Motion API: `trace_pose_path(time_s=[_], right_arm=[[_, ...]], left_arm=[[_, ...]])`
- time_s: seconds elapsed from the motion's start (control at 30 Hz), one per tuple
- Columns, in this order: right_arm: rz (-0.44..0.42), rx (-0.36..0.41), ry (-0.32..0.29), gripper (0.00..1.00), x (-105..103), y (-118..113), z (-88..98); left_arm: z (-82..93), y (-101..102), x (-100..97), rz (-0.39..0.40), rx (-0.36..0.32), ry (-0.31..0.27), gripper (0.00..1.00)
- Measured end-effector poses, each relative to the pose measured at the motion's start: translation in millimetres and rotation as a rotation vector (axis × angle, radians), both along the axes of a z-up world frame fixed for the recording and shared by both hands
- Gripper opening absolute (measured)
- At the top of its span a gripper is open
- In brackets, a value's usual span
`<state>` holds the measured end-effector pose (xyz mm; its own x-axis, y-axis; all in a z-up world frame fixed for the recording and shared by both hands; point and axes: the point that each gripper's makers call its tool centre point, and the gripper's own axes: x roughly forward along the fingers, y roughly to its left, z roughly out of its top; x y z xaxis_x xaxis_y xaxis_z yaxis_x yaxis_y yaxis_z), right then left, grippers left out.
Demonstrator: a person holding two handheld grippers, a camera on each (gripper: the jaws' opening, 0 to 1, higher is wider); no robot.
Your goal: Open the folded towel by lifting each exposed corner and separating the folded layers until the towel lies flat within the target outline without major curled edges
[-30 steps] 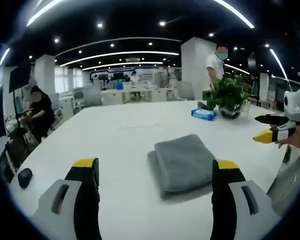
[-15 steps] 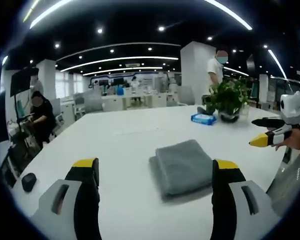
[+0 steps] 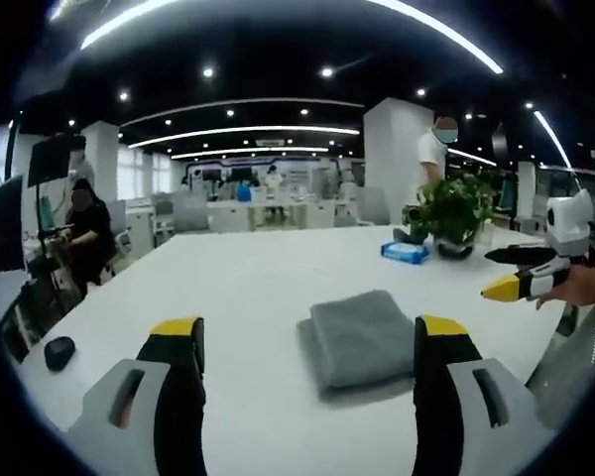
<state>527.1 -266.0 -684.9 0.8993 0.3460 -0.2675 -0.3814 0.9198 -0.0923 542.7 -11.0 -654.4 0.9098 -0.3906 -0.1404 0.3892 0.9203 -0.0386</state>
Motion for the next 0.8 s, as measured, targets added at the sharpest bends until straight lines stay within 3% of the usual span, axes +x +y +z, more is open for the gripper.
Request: trace_pose_path(time_s=[0.07,0.23,0.4,0.8], right_arm=[[0.055,0.012,-0.001,0.74,0.6,18.9,3.8],[0.162,-0.02,0.001,0.64,3.3,56.8,5.4],[0.249,-0.054,0.01,0.56,8.4,89.6,-2.9],[0.388,-0.104,0.051,0.44,27.7,150.7,-36.9]], left_arm=[[1.4,4.0,-0.8,0.004,-0.047,0.003,0.86],[-4.4,11.4,2.2,0.018,-0.093,0.043,0.83],[-8.0,24.3,5.1,0.062,-0.175,0.08,0.79],[-17.9,20.3,4.2,0.057,-0.156,0.138,0.68]])
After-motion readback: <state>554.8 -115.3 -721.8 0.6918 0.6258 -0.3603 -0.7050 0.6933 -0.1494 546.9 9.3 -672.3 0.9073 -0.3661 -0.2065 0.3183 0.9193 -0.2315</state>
